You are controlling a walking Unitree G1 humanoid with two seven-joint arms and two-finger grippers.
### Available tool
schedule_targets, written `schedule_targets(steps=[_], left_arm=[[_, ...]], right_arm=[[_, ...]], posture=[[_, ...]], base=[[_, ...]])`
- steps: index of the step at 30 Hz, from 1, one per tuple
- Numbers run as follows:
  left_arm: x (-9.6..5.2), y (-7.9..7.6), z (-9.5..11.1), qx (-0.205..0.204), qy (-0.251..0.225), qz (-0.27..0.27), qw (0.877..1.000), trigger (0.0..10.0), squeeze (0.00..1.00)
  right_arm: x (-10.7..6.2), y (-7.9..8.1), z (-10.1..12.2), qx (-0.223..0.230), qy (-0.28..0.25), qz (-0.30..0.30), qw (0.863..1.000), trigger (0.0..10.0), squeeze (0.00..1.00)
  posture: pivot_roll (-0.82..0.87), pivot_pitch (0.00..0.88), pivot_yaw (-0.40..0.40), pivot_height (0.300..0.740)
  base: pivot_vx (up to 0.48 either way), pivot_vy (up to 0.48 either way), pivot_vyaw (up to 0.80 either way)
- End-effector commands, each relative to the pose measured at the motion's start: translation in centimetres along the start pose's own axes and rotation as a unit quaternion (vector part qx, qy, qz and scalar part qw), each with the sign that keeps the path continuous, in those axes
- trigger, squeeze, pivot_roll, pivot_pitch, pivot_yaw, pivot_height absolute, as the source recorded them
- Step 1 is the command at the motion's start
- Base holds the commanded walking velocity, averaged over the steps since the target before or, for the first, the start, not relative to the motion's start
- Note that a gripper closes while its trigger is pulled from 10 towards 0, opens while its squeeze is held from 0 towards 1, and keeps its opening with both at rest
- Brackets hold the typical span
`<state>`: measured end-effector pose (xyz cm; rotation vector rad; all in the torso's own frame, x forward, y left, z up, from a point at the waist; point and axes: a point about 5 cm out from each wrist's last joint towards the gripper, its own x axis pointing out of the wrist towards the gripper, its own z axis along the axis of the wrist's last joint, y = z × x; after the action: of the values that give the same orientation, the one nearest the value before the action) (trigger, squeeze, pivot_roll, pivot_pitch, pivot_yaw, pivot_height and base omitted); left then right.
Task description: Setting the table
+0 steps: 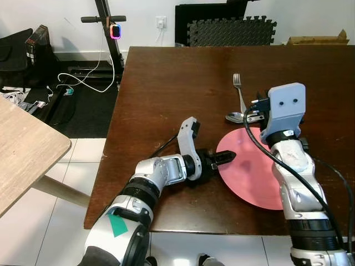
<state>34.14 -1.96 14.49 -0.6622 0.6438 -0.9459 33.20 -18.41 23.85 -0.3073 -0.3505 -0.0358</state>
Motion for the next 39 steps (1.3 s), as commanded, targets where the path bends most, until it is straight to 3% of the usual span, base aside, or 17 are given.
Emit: schedule_targets(steps=[1,23,26,28,29,32,35,36,37,38,39], left_arm=[[1.9,-1.3,-3.5,-0.038,0.046,-0.020,0.998,0.0,0.00],[1.0,-0.1,-3.0,-0.052,0.026,-0.013,0.998,0.0,0.00],[0.8,0.0,-2.6,-0.050,0.013,-0.013,0.999,0.0,0.00],[0.2,0.0,-1.1,-0.028,-0.030,-0.017,0.999,0.0,0.00],[-0.3,-0.1,0.0,0.005,-0.064,-0.014,0.998,10.0,0.00],[-2.5,-1.2,3.2,0.095,-0.147,-0.021,0.984,10.0,0.00],[-4.8,-2.3,5.2,0.115,-0.193,-0.043,0.974,10.0,0.00],[-6.9,-2.8,6.7,0.134,-0.226,-0.044,0.964,10.0,0.00],[-6.9,-2.8,6.7,0.134,-0.226,-0.044,0.964,10.0,0.00],[-8.3,-3.2,7.6,0.149,-0.247,-0.043,0.956,10.0,0.00],[-10.9,-3.7,9.0,0.179,-0.282,-0.035,0.942,10.0,0.00]], right_arm=[[-0.1,-0.1,0.2,-0.003,-0.002,-0.004,1.000,10.0,0.00],[0.1,0.0,0.1,-0.002,0.000,-0.001,1.000,10.0,0.00],[0.1,0.0,0.1,-0.002,0.000,-0.001,1.000,10.0,0.00],[0.1,0.0,0.1,-0.001,-0.001,-0.001,1.000,10.0,0.00],[0.1,0.0,0.1,-0.002,-0.002,-0.002,1.000,10.0,0.00],[0.1,-0.2,0.2,-0.003,-0.004,-0.004,1.000,10.0,0.00],[0.1,-0.4,0.3,-0.003,-0.006,-0.005,1.000,10.0,0.00],[0.1,-0.4,0.4,-0.003,-0.008,-0.005,1.000,10.0,0.00],[0.1,-0.4,0.4,-0.003,-0.008,-0.005,1.000,10.0,0.00],[0.1,-0.5,0.4,-0.003,-0.009,-0.005,1.000,10.0,0.00],[0.2,-0.5,0.6,-0.001,-0.013,-0.002,1.000,10.0,0.00]], posture=[[-0.05,0.197,0.124,0.740],[-0.05,0.193,0.113,0.740],[-0.05,0.193,0.113,0.740],[-0.04,0.188,0.112,0.740],[-0.05,0.185,0.110,0.740],[-0.04,0.180,0.108,0.740],[-0.04,0.176,0.105,0.740],[-0.03,0.172,0.099,0.740],[-0.03,0.172,0.099,0.740],[-0.02,0.171,0.098,0.740],[-0.01,0.165,0.088,0.740]], base=[[0.000,0.000,0.00],[0.000,0.000,0.00],[0.000,0.000,0.00],[0.000,0.000,0.00],[0.000,0.000,0.00],[0.000,0.000,0.00],[0.000,0.000,0.00],[0.000,0.000,0.00],[0.000,0.000,0.00],[0.000,0.000,0.00],[0.000,0.000,0.00]])
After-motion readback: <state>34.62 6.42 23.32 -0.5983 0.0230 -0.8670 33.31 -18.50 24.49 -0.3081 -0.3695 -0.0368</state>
